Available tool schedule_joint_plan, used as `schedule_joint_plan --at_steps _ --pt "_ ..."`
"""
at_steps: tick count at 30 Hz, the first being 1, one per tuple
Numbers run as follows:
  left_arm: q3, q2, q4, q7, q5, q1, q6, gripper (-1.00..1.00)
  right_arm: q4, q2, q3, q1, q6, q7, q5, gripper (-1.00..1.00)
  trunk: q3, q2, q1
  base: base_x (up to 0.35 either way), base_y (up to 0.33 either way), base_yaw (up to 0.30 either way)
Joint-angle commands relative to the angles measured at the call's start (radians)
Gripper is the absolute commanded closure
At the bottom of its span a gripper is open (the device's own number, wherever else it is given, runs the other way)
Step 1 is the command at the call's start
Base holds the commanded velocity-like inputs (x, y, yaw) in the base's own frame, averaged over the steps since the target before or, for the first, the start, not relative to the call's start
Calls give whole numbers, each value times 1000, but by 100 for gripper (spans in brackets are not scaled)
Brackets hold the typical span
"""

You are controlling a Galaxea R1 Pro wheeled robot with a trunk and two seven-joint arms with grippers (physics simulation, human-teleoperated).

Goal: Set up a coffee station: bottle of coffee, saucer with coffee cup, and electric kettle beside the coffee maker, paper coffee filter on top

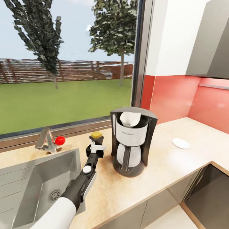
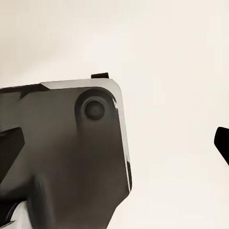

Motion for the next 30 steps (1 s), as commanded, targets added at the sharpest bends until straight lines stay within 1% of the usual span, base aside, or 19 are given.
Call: schedule_joint_plan --at_steps 1,5,11,15,23,26,30 --pt "-3 0 2 8 -4 2 -2 100 1 0 -4 -1 -4 0 1 -100 -2 -2 1 54 0 0" --pt "-4 -1 4 8 -4 10 -2 100 1 0 -4 -1 -4 0 1 -100 -2 -2 1 16 -5 0" --pt "-4 -1 6 8 -5 23 -6 100 2 0 -4 -1 -3 -2 1 -100 -2 -2 1 1 -152 0" --pt "-3 0 18 8 -6 27 -27 100 2 0 -4 -1 -2 -2 2 -100 -2 -2 1 0 -14 0" --pt "-3 4 30 8 -8 32 -42 100 2 0 -4 -1 -2 0 2 -100 -2 -2 1 0 -1 0" --pt "-4 5 53 8 -10 36 -49 100 3 1 -3 -1 -2 0 2 -100 -2 -2 1 0 0 0" --pt "-4 5 60 8 -10 36 -58 100 4 1 -2 -1 -2 -1 2 -100 -2 -2 1 0 0 0"
